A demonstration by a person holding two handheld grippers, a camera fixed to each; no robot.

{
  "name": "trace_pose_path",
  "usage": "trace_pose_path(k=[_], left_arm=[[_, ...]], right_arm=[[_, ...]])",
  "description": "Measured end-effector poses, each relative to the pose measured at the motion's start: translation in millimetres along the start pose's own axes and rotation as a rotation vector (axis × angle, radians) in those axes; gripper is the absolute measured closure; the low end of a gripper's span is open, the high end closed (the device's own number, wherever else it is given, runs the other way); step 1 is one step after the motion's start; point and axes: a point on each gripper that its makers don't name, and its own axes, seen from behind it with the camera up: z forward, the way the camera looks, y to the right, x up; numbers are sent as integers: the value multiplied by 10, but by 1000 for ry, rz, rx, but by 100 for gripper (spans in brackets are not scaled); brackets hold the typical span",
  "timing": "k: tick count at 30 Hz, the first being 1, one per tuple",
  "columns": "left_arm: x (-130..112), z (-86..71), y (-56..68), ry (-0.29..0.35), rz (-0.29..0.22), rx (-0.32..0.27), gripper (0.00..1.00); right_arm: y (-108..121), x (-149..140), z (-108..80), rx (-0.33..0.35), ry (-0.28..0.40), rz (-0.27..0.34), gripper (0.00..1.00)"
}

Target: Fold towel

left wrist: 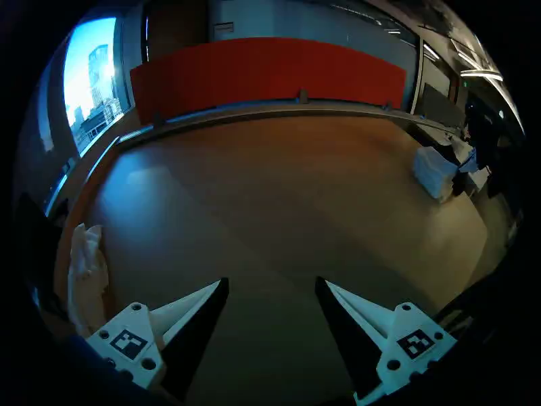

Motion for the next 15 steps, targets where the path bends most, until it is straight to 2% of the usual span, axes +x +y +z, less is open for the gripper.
trace_pose_path(k=[15], left_arm=[[-14,-7,-5,-1,1,-1,5]], right_arm=[[-8,-36,-11,-9,3,13,94]])
